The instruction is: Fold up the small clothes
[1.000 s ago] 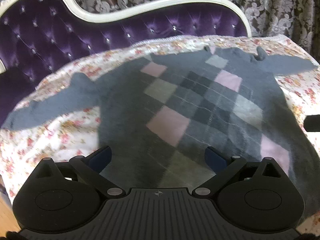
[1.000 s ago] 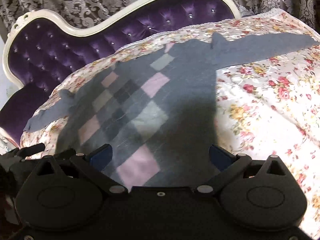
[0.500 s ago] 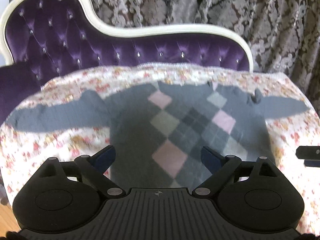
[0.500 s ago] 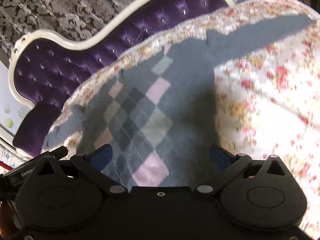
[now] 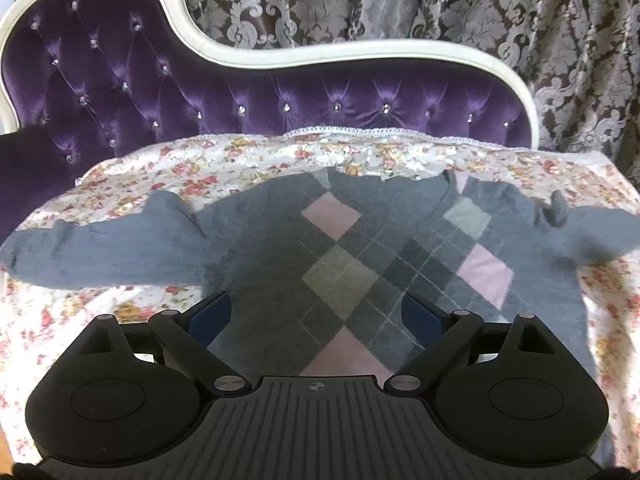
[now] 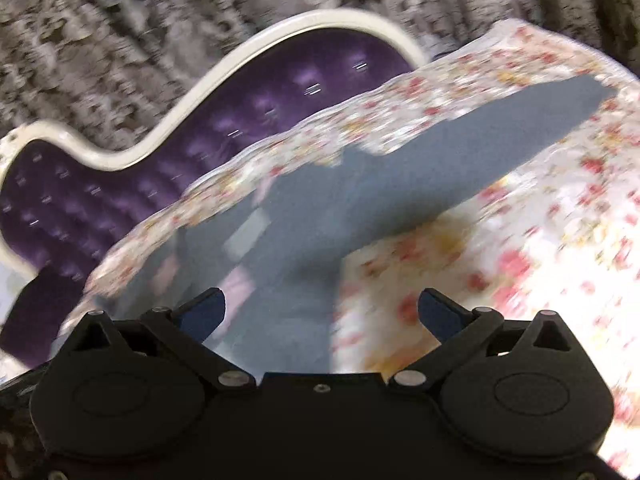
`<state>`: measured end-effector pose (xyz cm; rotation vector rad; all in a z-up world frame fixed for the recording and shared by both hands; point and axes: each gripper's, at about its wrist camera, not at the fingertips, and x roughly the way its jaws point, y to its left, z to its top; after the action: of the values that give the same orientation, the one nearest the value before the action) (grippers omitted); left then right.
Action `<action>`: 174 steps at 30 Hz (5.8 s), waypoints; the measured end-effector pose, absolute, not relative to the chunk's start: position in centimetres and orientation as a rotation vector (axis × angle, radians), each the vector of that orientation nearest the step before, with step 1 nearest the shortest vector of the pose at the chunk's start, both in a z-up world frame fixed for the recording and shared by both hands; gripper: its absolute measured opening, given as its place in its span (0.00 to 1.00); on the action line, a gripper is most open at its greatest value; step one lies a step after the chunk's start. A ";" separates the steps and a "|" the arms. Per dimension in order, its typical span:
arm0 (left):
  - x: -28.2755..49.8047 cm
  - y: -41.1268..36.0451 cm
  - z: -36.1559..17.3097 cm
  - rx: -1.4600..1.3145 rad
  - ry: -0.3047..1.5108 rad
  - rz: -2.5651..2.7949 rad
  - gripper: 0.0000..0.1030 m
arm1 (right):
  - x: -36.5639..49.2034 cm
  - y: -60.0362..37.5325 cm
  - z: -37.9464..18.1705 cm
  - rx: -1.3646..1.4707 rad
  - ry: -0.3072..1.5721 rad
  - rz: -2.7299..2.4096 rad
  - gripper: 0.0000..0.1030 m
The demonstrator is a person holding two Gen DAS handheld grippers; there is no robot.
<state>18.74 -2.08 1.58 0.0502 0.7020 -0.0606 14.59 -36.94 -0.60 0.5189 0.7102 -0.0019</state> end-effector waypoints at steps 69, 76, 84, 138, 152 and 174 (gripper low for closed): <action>20.7 -2.1 -7.0 0.044 0.668 -0.079 1.00 | 18.8 -59.4 -0.7 0.650 0.350 -0.513 0.12; 20.8 -2.1 -6.9 0.036 0.669 -0.081 1.00 | 19.9 -53.0 8.4 0.443 0.323 -0.368 0.12; 20.8 -1.9 -7.0 0.026 0.668 -0.086 1.00 | 24.7 -38.5 13.7 0.216 0.363 0.003 0.12; 26.8 -1.6 -0.2 -0.036 0.737 -0.146 0.98 | 15.5 -21.9 -3.0 0.212 0.569 0.120 0.72; 32.1 -0.8 -4.6 0.054 0.836 0.000 0.86 | 14.5 -23.2 -3.1 0.207 0.568 0.112 0.73; 31.2 3.8 -5.0 0.061 0.834 0.002 0.89 | 18.2 -29.1 -3.9 0.103 0.587 -0.085 0.73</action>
<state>31.18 3.82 -5.05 0.0614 0.8337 0.0016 18.17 -29.06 -3.89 0.1029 0.5866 -0.0845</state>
